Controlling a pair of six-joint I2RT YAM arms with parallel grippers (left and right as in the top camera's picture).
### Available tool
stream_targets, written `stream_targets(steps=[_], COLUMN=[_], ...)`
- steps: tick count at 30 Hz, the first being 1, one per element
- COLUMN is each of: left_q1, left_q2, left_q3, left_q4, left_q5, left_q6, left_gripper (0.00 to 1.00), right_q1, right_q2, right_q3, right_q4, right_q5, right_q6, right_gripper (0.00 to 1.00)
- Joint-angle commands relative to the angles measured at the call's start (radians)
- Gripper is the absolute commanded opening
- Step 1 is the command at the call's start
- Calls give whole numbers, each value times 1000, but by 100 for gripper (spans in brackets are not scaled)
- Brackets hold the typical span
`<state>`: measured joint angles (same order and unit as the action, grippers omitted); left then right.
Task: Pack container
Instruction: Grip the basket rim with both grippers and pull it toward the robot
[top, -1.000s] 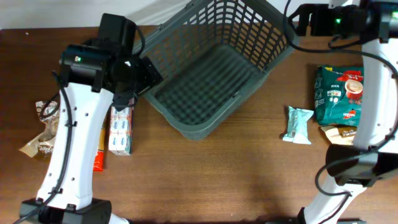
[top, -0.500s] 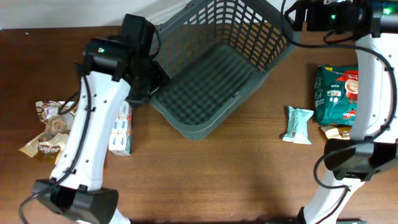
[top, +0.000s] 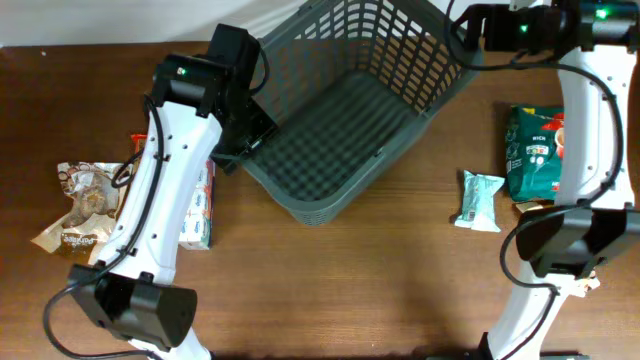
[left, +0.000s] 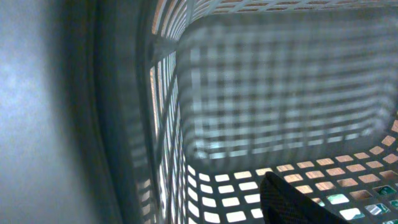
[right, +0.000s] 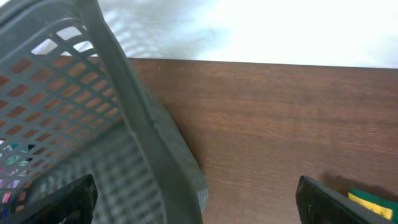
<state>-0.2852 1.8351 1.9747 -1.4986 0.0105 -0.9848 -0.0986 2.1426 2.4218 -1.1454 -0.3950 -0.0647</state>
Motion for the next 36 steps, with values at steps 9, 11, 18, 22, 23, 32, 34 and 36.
stream_targets(steps=[9, 11, 18, 22, 23, 32, 34, 36], left_q1=[-3, -3, -3, -3, -3, -2, 0, 4], left_q2=[9, 9, 9, 9, 9, 9, 9, 9], left_q3=[10, 10, 10, 10, 10, 10, 10, 10], left_q4=[2, 3, 3, 2, 2, 2, 5, 5], left_q5=[-11, -11, -11, -16, -19, -64, -69, -71], left_q6=[-18, -18, -18, -17, -17, 22, 39, 57], left_gripper=[63, 63, 50, 26, 18, 2, 2, 2], right_q1=[94, 94, 92, 92, 92, 92, 92, 92], right_q2=[52, 52, 52, 52, 52, 42, 32, 20], right_q3=[18, 18, 18, 18, 18, 18, 18, 18], right_q4=[-42, -53, -85, -101, -105, -143, -146, -149], right_q5=[74, 78, 82, 93, 93, 119, 119, 119], right_q6=[-36, -36, -35, -35, -35, -35, -35, -35], right_gripper=[99, 95, 66, 50, 49, 41, 41, 41])
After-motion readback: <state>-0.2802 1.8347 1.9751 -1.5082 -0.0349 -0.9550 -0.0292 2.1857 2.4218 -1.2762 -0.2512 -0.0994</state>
